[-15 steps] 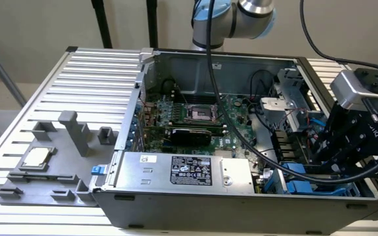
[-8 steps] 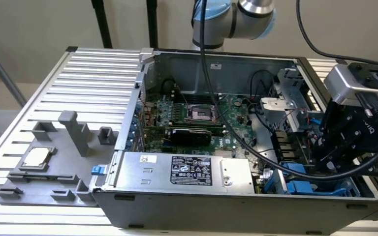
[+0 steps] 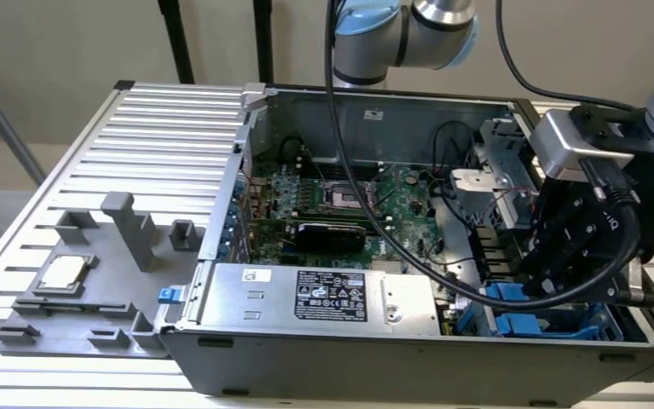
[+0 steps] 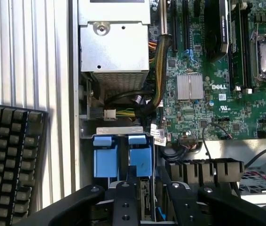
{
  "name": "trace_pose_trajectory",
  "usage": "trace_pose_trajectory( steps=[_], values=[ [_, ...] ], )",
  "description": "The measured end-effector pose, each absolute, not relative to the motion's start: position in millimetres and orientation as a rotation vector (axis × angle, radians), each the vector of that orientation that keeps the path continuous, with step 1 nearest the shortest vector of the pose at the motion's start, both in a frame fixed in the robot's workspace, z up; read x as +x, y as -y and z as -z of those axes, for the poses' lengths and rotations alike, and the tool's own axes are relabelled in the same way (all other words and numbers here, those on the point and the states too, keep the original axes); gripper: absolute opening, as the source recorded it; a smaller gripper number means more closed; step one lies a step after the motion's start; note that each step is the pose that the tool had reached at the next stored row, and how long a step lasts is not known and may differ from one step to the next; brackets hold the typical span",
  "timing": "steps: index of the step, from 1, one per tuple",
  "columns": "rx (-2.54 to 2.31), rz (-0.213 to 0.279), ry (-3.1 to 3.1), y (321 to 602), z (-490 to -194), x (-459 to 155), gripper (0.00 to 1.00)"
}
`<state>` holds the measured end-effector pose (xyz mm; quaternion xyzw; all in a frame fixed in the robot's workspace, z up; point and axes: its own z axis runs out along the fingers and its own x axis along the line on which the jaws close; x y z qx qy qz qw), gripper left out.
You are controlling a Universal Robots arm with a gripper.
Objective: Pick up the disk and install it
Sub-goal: 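Insert the first disk wire, then insert the second disk wire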
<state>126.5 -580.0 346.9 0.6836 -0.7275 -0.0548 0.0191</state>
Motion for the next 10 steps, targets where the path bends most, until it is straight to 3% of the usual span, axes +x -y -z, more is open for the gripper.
trace_pose_trajectory(
  steps=[10],
  values=[
    [2.135,0.169,2.245,579.9,-346.9,126.5,0.31]
  ],
)
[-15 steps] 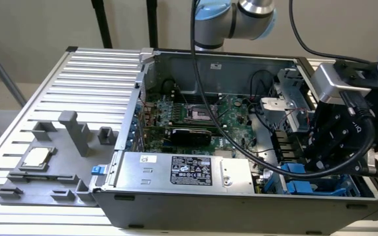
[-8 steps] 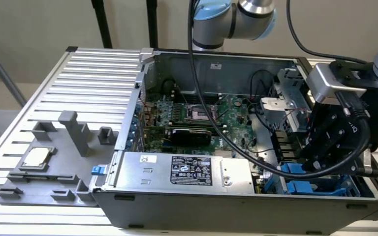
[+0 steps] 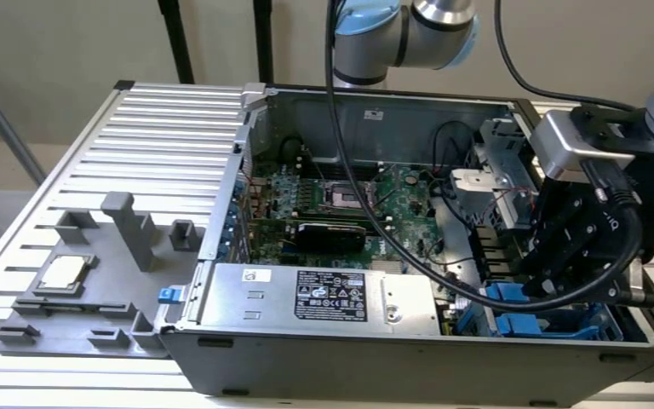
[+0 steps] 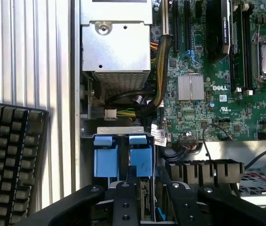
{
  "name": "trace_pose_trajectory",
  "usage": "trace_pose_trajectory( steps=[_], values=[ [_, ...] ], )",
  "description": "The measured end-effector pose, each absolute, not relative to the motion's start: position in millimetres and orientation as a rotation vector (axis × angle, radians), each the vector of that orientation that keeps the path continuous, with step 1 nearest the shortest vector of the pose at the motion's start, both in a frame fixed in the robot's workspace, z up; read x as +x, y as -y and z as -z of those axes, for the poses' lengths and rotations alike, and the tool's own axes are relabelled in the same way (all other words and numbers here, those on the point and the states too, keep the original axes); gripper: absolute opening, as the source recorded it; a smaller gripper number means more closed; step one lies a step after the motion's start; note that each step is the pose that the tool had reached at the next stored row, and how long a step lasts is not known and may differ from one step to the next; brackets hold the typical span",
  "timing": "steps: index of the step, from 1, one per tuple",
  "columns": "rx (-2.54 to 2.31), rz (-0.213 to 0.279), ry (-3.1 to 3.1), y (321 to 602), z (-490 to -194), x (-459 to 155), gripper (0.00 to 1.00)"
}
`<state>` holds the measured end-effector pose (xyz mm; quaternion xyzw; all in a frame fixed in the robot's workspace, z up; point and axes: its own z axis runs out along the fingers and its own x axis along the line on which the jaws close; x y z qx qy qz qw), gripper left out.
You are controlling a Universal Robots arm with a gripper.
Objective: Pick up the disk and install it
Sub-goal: 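Insert the second disk wire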
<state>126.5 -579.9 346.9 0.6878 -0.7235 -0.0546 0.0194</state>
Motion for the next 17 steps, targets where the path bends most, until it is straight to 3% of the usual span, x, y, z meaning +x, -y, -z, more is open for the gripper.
trace_pose_trajectory(
  steps=[8,17],
  values=[
    [2.14,0.169,2.24,579,-349,127,0.31],
    [2.138,0.172,2.239,574,-374,135,0.31]
  ],
)
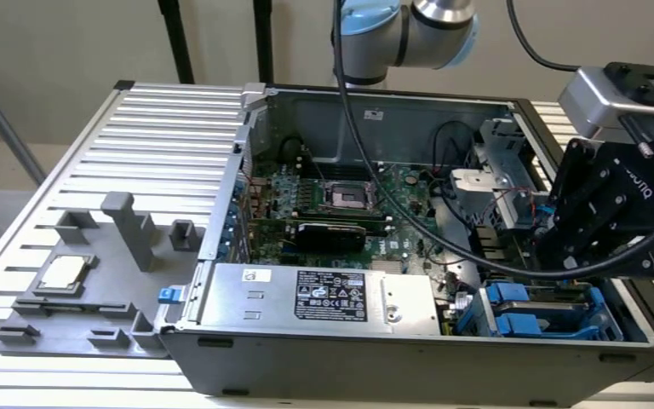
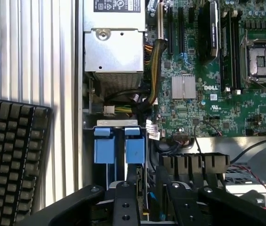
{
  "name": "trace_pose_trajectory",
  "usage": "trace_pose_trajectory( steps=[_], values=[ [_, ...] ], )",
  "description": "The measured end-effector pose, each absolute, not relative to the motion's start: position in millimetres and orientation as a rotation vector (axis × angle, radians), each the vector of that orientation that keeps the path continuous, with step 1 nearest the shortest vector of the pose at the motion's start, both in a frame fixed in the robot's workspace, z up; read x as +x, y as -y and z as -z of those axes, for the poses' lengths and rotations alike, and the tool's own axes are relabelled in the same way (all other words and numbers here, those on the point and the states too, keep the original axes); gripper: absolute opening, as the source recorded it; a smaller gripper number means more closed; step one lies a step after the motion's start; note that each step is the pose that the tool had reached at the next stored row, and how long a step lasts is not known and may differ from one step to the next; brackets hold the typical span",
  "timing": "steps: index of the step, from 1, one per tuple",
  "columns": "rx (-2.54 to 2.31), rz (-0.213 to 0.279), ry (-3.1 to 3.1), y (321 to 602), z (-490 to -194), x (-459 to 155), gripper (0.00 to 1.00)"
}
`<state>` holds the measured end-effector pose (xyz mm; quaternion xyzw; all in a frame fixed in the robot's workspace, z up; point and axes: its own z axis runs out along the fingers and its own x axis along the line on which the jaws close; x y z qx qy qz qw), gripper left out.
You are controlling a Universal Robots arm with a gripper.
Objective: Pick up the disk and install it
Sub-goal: 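Insert the second disk wire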
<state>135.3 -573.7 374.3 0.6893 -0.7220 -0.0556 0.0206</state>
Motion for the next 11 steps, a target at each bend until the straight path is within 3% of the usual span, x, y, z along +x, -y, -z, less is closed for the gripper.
trace_pose_trajectory(
  steps=[11],
  values=[
    [2.129,0.163,2.239,562,-380,147,0.39]
  ],
)
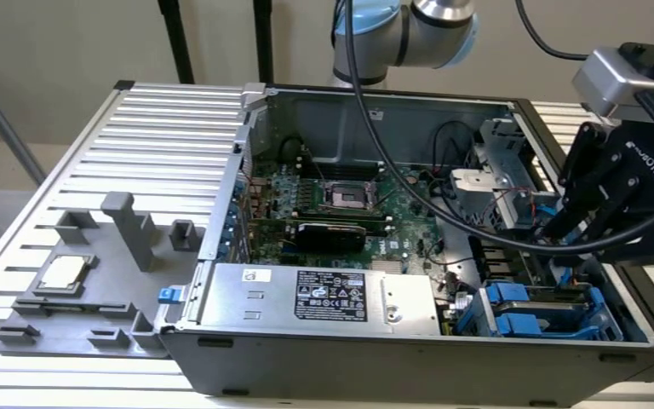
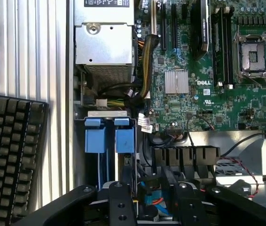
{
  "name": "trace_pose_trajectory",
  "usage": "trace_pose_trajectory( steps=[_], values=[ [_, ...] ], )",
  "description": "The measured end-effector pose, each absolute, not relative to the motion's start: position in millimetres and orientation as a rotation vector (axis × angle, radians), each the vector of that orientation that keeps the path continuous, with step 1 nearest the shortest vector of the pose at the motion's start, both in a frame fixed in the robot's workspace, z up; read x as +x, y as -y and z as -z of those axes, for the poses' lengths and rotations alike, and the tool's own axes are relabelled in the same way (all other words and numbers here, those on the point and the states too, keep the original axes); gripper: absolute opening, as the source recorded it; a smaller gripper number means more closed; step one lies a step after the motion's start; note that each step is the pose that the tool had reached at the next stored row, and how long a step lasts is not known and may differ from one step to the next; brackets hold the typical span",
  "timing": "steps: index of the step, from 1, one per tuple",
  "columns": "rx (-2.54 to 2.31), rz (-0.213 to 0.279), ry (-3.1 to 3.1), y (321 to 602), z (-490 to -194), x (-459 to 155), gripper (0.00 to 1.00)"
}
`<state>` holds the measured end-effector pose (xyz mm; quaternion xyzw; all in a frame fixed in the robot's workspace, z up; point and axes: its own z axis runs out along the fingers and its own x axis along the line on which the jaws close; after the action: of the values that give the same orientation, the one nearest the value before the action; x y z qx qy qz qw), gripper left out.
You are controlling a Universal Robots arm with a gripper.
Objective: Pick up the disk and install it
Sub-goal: 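Insert the second disk wire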
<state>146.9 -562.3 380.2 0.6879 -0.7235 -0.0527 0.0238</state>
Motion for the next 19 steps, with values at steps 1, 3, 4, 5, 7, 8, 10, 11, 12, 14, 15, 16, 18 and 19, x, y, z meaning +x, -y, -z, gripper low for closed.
trace_pose_trajectory(
  steps=[1,3,4,5,7,8,10,11,12,14,15,16,18,19],
  values=[
    [2.127,0.161,2.239,562,-380,148,0.39],
    [2.123,0.154,2.238,560,-380,151,0.39],
    [2.12,0.149,2.236,559,-380,151,0.39],
    [2.117,0.143,2.234,558,-380,152,0.39],
    [2.109,0.127,2.228,556,-380,152,0.39],
    [2.104,0.119,2.224,555,-380,152,0.39],
    [2.097,0.103,2.218,551,-379,153,0.39],
    [2.094,0.097,2.216,549,-379,153,0.39],
    [2.091,0.092,2.214,547,-379,153,0.39],
    [2.085,0.078,2.208,545,-378,154,0.39],
    [2.081,0.071,2.205,544,-377,154,0.39],
    [2.078,0.064,2.203,544,-376,154,0.39],
    [2.072,0.053,2.198,543,-375,155,0.39],
    [2.069,0.047,2.196,542,-374,155,0.39]
  ],
)
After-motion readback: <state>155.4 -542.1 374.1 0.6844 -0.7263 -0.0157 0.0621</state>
